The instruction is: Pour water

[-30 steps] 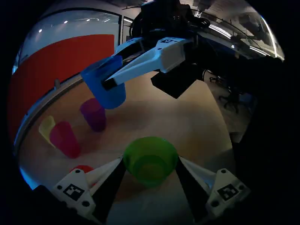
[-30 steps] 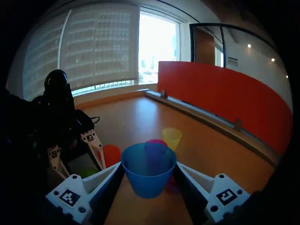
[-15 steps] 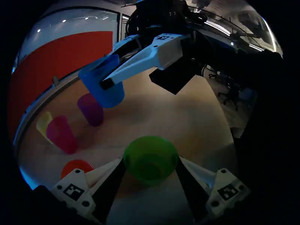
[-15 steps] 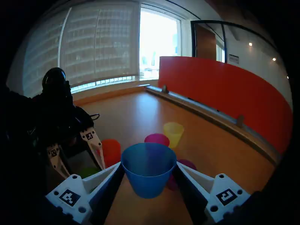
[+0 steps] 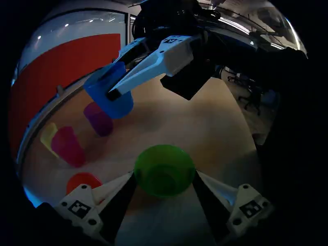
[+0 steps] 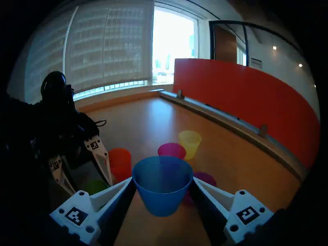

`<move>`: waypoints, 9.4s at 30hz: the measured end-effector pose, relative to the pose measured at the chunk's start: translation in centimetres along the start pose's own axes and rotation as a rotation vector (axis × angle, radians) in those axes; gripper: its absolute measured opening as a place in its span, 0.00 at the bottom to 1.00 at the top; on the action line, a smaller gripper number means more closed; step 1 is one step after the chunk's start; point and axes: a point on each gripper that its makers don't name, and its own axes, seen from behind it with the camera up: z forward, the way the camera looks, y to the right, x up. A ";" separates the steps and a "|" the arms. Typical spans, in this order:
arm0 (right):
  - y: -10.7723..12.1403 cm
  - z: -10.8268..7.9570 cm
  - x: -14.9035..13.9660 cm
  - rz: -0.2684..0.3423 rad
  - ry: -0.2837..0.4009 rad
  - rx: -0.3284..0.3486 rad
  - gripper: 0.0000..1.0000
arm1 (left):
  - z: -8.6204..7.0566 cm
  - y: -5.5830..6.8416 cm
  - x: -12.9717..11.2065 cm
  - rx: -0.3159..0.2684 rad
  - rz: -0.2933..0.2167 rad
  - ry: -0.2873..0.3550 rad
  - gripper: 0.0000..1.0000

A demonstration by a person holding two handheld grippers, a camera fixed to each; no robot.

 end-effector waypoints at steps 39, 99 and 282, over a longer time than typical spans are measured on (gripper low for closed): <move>-1.0 3.8 -4.7 -0.006 -0.115 0.039 0.90 | -3.7 0.5 -2.1 0.034 -0.069 0.005 0.98; -0.9 -0.3 -10.4 0.019 -0.210 -0.028 1.00 | -10.8 -2.5 -4.5 0.215 -0.260 0.107 0.98; 8.5 -21.1 -4.6 0.222 0.482 -1.016 0.99 | -24.0 -16.7 -7.8 1.270 -0.417 0.575 0.98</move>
